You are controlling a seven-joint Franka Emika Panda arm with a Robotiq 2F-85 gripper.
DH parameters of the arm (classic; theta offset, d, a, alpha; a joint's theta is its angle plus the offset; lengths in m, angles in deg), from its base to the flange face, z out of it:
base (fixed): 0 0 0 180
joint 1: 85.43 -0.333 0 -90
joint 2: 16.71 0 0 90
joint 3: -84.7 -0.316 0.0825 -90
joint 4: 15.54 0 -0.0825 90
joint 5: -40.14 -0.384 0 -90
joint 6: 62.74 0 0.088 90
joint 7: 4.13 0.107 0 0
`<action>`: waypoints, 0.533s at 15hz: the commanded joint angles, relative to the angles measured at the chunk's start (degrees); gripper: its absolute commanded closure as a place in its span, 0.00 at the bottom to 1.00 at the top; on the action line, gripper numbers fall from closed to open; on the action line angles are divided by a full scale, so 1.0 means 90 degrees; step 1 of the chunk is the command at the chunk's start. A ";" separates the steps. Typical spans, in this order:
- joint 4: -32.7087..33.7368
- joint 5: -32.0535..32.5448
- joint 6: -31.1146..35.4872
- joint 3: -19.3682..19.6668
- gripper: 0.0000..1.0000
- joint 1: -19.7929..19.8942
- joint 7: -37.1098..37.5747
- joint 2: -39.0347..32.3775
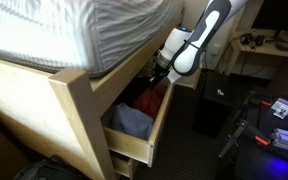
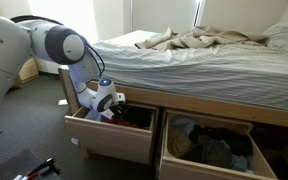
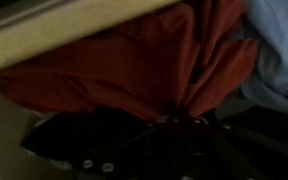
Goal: Pick up the orange cloth from the first drawer, put it in the second drawer on the right and close the second drawer.
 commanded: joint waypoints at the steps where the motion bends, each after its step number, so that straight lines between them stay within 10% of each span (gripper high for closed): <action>1: -0.0959 -0.0147 0.1058 -0.0668 1.00 0.0780 -0.0105 0.1136; 8: -0.1269 -0.0009 0.1635 -0.1417 1.00 0.1844 0.0496 0.3340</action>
